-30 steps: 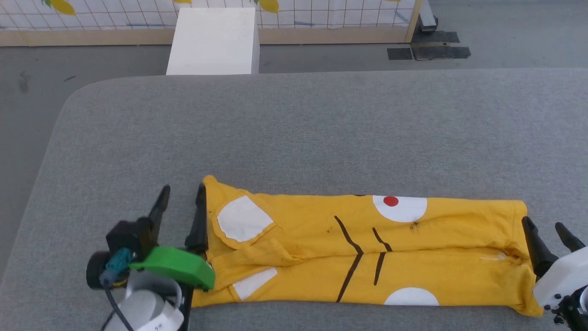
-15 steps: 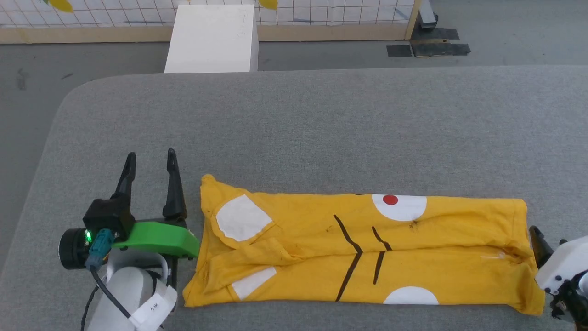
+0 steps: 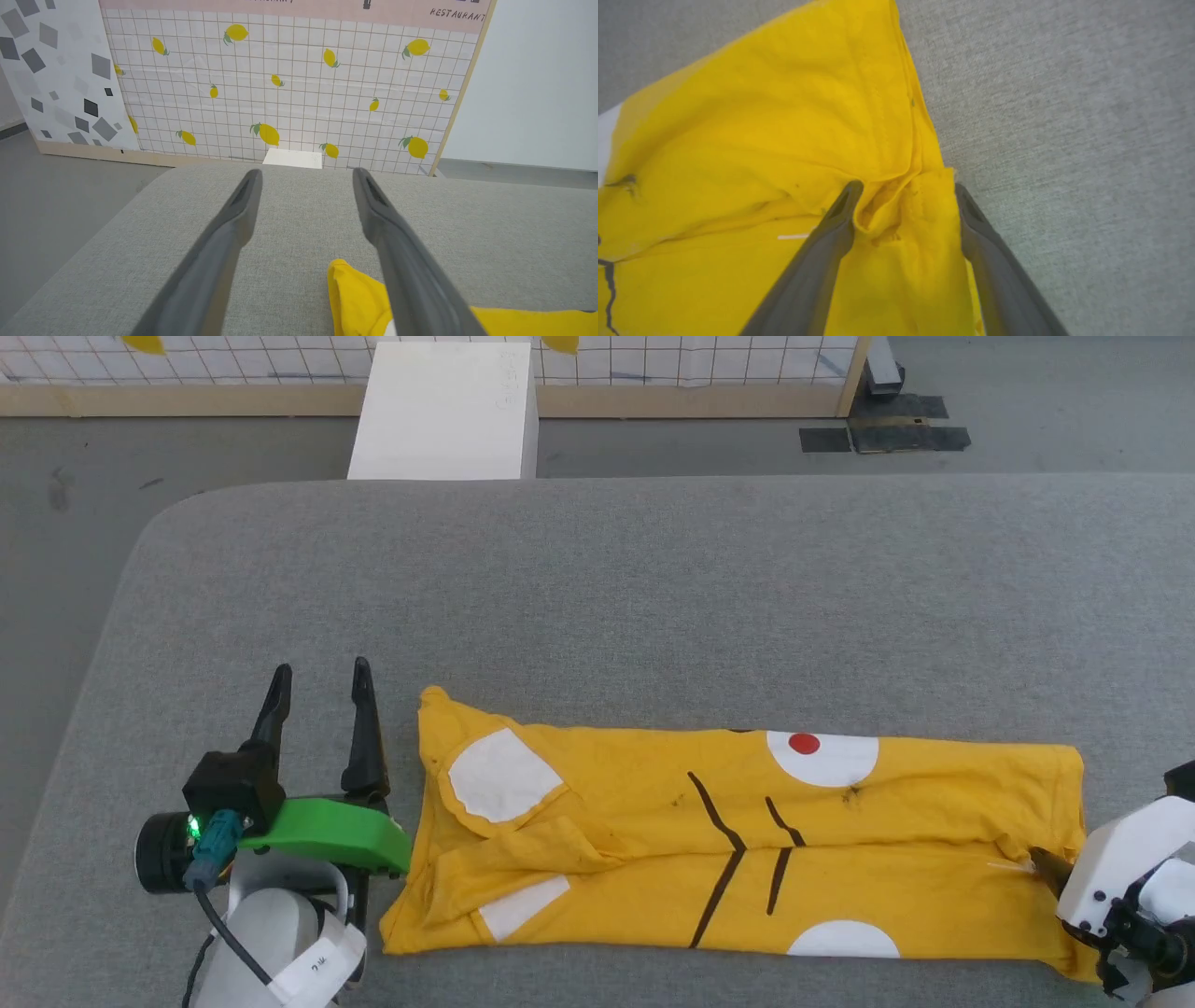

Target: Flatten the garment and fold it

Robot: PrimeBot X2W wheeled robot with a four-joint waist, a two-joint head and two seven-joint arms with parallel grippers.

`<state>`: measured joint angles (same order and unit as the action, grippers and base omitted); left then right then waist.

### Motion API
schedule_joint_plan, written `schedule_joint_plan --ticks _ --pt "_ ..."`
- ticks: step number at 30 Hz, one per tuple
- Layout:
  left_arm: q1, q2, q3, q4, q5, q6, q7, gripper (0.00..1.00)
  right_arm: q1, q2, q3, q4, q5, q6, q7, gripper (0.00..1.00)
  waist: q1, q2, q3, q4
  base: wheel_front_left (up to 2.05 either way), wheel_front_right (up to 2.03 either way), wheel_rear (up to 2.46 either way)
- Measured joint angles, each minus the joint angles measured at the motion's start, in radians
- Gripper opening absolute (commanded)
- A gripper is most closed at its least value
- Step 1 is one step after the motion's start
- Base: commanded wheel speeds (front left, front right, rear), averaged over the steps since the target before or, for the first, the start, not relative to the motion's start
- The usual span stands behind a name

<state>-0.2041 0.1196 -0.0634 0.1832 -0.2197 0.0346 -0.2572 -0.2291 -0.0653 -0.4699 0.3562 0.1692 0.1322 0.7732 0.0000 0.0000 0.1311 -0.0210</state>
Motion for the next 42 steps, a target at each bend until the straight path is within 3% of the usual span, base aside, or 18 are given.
schedule_joint_plan --ticks 2,3,4,11,14,18,24,29,32,38,42 --pt "0.001 -0.005 0.008 0.004 0.004 -0.008 0.000 1.00 0.000 0.000 -0.001 -0.004 0.009 0.000 0.006 0.14 0.0000 0.0000 0.001 -0.002 0.00 0.00 0.00" --pt "0.001 -0.007 0.012 0.004 0.007 -0.009 0.000 1.00 0.000 0.000 -0.001 -0.006 0.009 0.000 0.006 0.03 0.0000 0.0000 0.001 -0.003 0.00 0.00 0.00" --pt "0.001 -0.009 0.015 0.005 0.010 -0.012 0.000 1.00 0.000 0.001 -0.001 -0.008 0.008 0.000 0.003 0.00 0.0000 0.0000 0.002 -0.004 0.00 0.00 0.00" --pt "0.001 -0.023 0.024 0.012 0.021 -0.032 0.000 1.00 0.001 0.016 -0.025 -0.009 -0.021 0.001 -0.063 0.00 0.0000 0.0000 0.006 -0.009 0.00 0.00 0.00" --pt "0.001 -0.027 0.029 0.017 0.027 -0.035 0.000 1.00 0.003 0.010 -0.079 -0.012 -0.082 0.001 -0.119 0.00 0.0000 0.0000 0.004 -0.008 0.00 0.00 0.00" --pt "0.001 -0.032 0.035 0.026 0.045 -0.044 0.000 1.00 0.004 -0.012 -0.228 -0.017 -0.232 0.001 -0.221 0.00 0.0000 0.0000 0.002 -0.005 0.00 0.00 0.00" --pt "0.001 -0.040 0.040 0.033 0.047 -0.052 0.000 1.00 0.009 -0.019 -0.241 -0.022 -0.299 0.001 -0.264 0.00 0.0000 0.0000 -0.003 0.002 0.00 0.00 0.00" --pt "0.003 -0.048 0.046 0.036 0.051 -0.053 0.000 1.00 0.081 -0.023 -0.127 -0.125 -0.263 0.000 -0.271 0.00 0.0000 0.0001 -0.013 0.008 0.00 0.00 0.00" --pt "0.014 -0.050 0.052 0.037 0.052 -0.056 0.000 1.00 0.146 -0.022 -0.016 -0.285 -0.204 0.000 -0.242 0.00 0.0000 0.0000 -0.020 0.008 0.00 0.00 0.00" --pt "0.020 -0.052 0.057 0.039 0.053 -0.062 0.000 1.00 0.249 -0.034 0.298 -0.654 -0.121 0.000 -0.099 0.00 0.0000 0.0000 -0.023 0.011 0.00 0.00 0.00" --pt "0.019 -0.053 0.058 0.040 0.061 -0.069 0.000 1.00 0.239 -0.090 0.523 -0.783 -0.118 0.000 -0.044 0.00 0.0001 0.0000 -0.019 0.018 0.00 0.00 0.00"
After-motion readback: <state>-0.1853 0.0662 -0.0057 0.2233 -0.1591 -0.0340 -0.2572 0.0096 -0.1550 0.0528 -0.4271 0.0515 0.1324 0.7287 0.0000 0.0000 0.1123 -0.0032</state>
